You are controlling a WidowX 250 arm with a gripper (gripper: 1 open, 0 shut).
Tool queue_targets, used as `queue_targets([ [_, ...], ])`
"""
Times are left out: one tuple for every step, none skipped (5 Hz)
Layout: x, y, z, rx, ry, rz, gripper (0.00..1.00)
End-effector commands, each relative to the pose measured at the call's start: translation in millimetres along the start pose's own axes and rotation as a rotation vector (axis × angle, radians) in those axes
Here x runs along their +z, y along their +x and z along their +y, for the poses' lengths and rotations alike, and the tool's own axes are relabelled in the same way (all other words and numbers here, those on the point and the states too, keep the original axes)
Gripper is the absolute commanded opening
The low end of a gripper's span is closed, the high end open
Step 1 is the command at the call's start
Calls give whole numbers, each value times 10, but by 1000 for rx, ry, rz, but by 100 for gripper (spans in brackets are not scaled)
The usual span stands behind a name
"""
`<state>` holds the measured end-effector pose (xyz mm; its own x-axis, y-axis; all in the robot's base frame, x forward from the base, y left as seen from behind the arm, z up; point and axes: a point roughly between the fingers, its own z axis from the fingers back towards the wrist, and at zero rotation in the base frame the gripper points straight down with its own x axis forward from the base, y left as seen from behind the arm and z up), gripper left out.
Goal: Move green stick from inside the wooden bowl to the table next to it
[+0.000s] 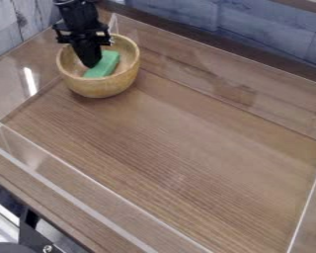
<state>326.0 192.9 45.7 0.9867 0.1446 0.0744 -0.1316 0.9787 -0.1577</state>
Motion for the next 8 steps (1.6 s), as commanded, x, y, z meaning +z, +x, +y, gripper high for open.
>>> queue_targets([
  [266,20,106,-14,16,-60,0],
  [347,34,63,-76,-4,-65,0],
  [415,53,19,-138,-25,-68,0],
  [470,129,-4,-125,-29,-80,0],
  [543,204,-31,-110,-33,-93,0],
  [603,232,-69,-78,-29,-102,0],
  [643,257,-108,-49,-26,-108,0],
  [566,209,-163,-100,-31,-98,0],
])
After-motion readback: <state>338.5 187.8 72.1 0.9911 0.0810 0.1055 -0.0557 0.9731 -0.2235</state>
